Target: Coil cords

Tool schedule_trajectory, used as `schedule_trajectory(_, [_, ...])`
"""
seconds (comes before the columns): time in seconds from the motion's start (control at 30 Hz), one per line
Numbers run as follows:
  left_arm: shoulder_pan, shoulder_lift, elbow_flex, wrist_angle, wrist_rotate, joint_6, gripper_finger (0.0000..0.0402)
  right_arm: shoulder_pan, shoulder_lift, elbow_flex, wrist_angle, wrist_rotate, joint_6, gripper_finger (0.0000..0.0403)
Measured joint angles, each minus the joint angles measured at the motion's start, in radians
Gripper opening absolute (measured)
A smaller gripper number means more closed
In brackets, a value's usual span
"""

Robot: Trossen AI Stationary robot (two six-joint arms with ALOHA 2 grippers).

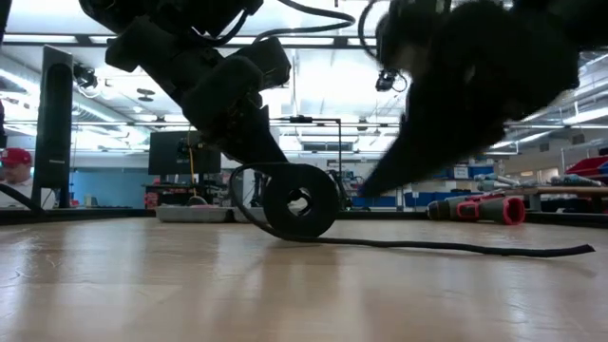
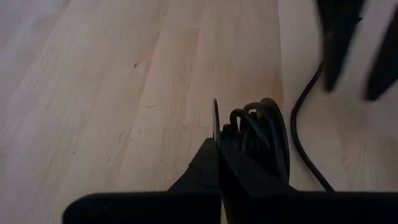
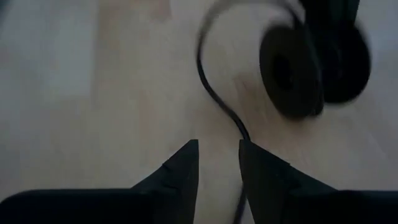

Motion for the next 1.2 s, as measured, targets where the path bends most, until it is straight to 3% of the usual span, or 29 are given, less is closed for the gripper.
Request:
schedule_trajectory(0.23, [-0.005, 0.0, 0.002, 0.039, -0.004, -0.001, 0.0, 0.003, 0.051, 0.0, 0.137, 0.036, -0.014, 0.0114])
schedule_trajectory(0.5, [-0.005, -0.001, 0.084, 0.011, -0.029, 0.038, 0.0, 0.003, 0.042, 0.0, 0.165, 0.079, -0.078, 0.0114])
schedule_trajectory(0.83, [-0.006, -0.002, 0.213, -0.084, -0.158, 0.15, 0.0, 0.04, -0.091, 0.0, 0.02, 0.313, -0.163, 0.0114])
schedule_trajectory(1.2, [-0.006, -0.114, 0.305, -0.101, -0.253, 0.268, 0.0, 0.064, -0.126, 0.0, -0.097, 0.377, -0.152, 0.0113])
